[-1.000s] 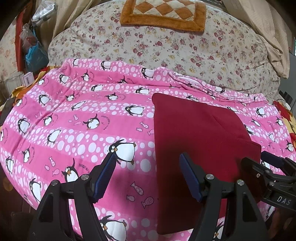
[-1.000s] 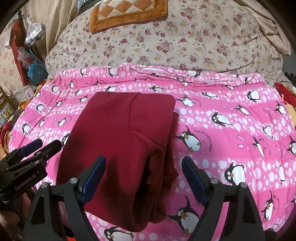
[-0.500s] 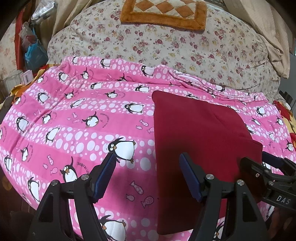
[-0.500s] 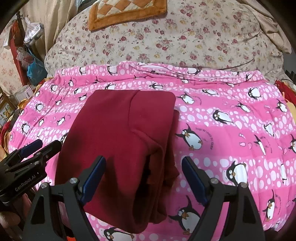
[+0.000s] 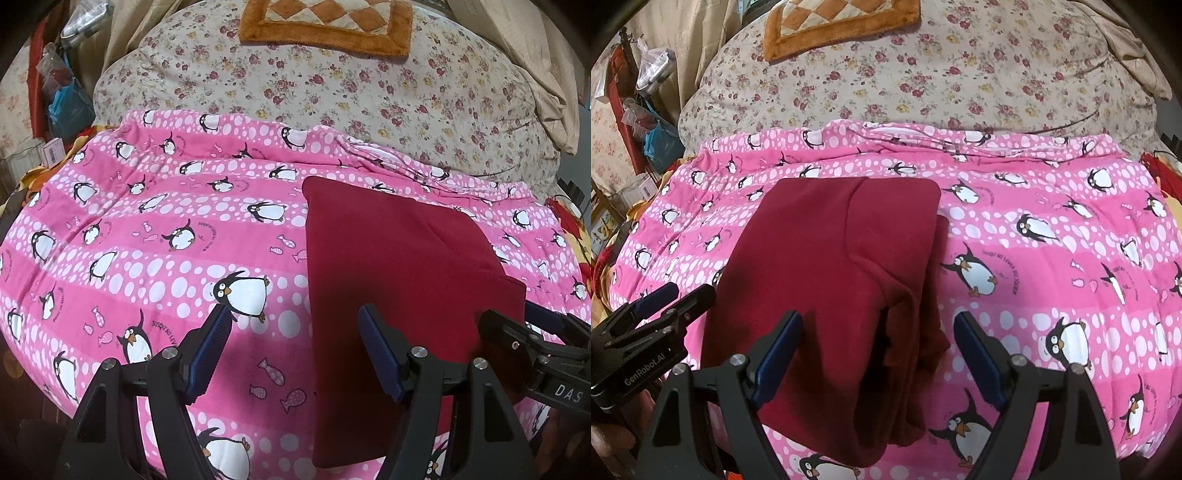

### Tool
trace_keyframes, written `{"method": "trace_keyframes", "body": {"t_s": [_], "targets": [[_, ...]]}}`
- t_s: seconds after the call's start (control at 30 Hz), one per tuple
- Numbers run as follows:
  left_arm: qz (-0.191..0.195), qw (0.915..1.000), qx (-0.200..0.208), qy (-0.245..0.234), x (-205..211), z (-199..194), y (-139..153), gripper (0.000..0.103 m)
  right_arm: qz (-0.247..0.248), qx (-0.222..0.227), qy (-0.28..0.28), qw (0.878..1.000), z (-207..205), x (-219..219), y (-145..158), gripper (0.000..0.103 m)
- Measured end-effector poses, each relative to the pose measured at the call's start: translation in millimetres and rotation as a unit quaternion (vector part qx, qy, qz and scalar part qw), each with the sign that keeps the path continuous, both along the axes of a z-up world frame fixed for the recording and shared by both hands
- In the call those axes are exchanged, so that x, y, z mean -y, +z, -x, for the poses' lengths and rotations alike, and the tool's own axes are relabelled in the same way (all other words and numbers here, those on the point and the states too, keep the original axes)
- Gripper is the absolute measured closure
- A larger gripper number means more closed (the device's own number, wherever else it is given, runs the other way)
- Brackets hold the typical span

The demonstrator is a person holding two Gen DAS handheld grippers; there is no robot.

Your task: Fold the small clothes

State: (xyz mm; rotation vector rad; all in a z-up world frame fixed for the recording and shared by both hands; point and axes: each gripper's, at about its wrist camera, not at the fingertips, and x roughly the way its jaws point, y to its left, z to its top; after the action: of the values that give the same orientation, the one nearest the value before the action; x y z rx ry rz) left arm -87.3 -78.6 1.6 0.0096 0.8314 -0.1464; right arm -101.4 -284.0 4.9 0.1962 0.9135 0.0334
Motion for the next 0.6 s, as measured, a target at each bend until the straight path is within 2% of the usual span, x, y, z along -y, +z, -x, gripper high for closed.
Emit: {"method": "trace_keyframes", "body": {"t_s": [0.6], "targets": [[-0.001,1.0,-0.001,-0.004,1.9,-0.3,-1.4,0.051,0.0,-0.005,0.002,1.0,-3.7,-2.2,-1.5,0.016]]}}
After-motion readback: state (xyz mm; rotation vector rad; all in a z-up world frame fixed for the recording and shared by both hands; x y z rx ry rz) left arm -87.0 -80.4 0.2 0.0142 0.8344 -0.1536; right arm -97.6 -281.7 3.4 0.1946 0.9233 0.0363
